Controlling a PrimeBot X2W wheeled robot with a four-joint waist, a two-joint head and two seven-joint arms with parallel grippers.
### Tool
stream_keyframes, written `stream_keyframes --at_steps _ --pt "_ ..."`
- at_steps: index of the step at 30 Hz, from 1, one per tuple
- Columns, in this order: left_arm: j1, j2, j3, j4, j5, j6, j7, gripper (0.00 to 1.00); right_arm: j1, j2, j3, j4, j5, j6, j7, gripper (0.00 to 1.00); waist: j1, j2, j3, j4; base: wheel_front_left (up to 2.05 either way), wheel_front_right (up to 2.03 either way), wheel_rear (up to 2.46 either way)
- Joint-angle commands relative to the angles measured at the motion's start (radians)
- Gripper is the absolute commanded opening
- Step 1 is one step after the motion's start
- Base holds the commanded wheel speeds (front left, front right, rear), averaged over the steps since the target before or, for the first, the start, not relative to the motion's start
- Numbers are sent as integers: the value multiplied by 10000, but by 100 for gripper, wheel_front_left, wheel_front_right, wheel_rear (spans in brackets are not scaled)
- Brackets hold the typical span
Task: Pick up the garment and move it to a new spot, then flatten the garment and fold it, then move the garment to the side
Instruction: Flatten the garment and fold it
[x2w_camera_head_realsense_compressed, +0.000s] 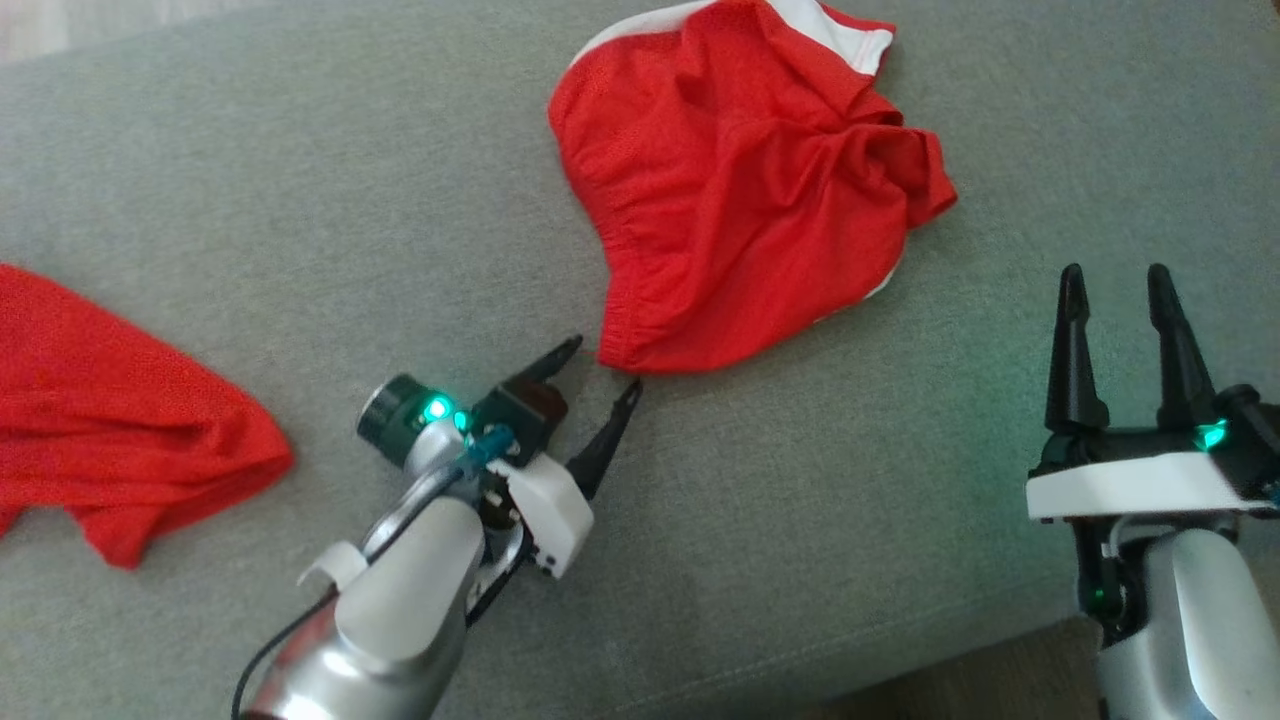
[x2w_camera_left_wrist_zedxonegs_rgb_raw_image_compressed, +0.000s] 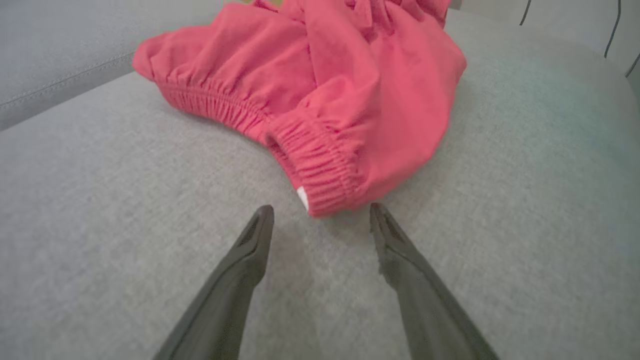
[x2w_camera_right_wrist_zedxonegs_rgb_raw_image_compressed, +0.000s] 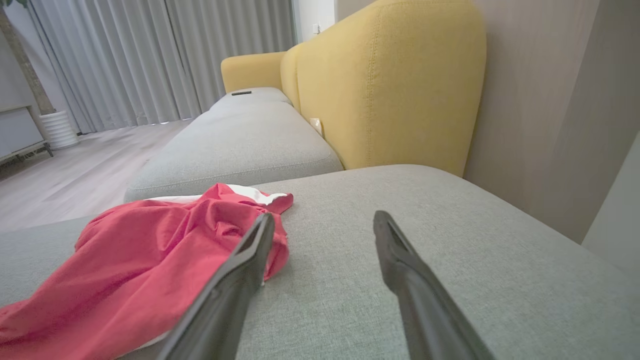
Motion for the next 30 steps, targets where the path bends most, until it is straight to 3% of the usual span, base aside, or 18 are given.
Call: stream_keyframes --at_steps 1,11,12,13,20,30 --pt "-507 67 312 -242 27 54 -55 100 -283 -55 230 -379 99 -7 -108 100 0 0 151 -151 0 0 0" --pt "-593 -27 446 -820 -269 3 -55 100 -285 -55 156 -369 154 -7 -108 100 0 0 207 -247 0 0 0" --pt "-564 -30 452 -912 -321 -10 -55 20 -279 -55 134 -340 150 -7 -108 100 0 0 178 -217 0 0 0" --pt "-517 -33 452 -989 -379 -23 -55 0 -271 -55 115 -303 141 -7 -108 100 0 0 145 -184 0 0 0" --pt "-166 24 569 -1533 -648 -63 -55 0 -280 -55 99 -15 63 -7 -108 100 0 0 -152 90 0 0 0" --pt "765 55 1631 -2757 -881 97 -55 0 -199 -55 146 532 -136 -7 11 100 0 0 -823 716 0 0 0"
